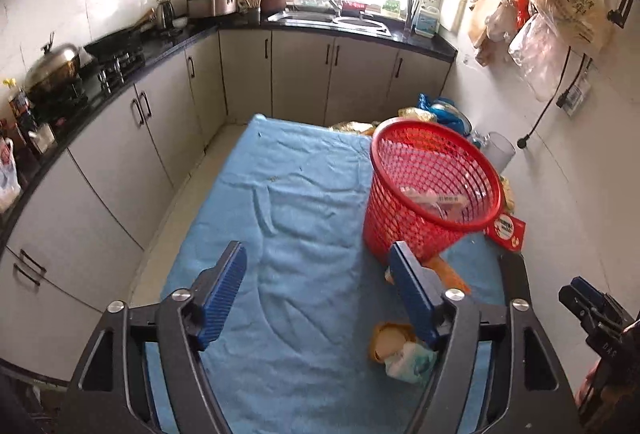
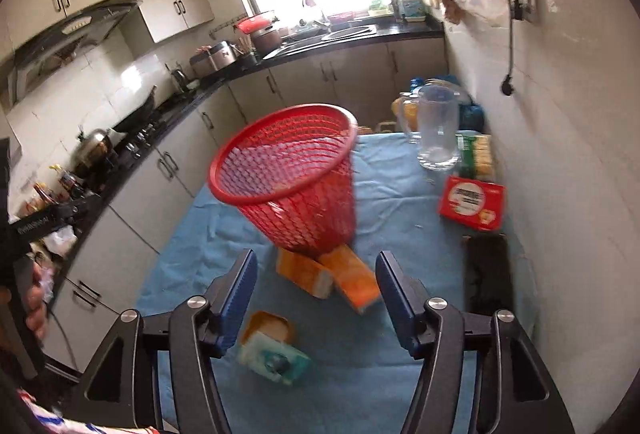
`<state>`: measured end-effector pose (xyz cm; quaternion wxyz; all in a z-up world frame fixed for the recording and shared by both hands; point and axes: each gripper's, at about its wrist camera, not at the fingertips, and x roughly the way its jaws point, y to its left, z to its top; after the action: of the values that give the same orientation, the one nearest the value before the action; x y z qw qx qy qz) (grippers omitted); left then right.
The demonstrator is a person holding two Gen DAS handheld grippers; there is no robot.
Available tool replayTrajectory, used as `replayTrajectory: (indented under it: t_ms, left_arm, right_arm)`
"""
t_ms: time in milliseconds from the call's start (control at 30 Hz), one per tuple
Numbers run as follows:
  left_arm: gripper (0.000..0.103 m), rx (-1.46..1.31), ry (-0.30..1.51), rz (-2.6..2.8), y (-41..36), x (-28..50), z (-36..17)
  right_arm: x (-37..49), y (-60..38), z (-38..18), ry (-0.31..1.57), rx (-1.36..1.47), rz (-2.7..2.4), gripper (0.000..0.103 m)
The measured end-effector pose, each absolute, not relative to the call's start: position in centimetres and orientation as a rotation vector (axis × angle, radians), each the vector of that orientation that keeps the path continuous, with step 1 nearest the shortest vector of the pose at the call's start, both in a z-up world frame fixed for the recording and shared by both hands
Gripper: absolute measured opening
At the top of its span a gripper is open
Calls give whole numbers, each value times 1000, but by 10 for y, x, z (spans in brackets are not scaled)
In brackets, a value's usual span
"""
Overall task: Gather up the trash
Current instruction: 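Grasp the green-white tissue packet with the left tool while the right moves toward the yellow container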
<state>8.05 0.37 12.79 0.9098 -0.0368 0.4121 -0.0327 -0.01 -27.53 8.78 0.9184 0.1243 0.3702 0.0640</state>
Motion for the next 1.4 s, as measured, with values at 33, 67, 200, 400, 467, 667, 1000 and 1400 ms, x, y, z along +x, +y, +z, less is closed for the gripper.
replayTrajectory:
  t_ms: [33,67,200,400,467,667,1000,1400]
  left_arm:
    - [77,-92,865,-76,3,79,121]
    - [80,-111,887,-88,3,77,113]
    - [81,-188,1026,-173,-1,73,64]
    - [81,-285,1190,-262,-17,65,-5]
    - [81,-298,1213,-287,-26,61,-18]
    - [81,-131,1173,-405,-69,59,-31]
    - [21,4,1239,-545,-106,71,-62]
    - [9,-116,1202,-521,-64,60,-32]
  right_arm:
    - [-6,-277,85,765,235,114,71]
    - [-11,-279,82,773,219,101,72]
    - [-30,-288,56,843,205,79,72]
    - [-46,-304,17,942,278,49,72]
    - [-51,-303,11,959,295,46,72]
    - [-55,-302,-1,993,310,47,72]
    - [-53,-287,-5,1015,291,69,72]
    - [-31,-267,-15,1053,313,120,72]
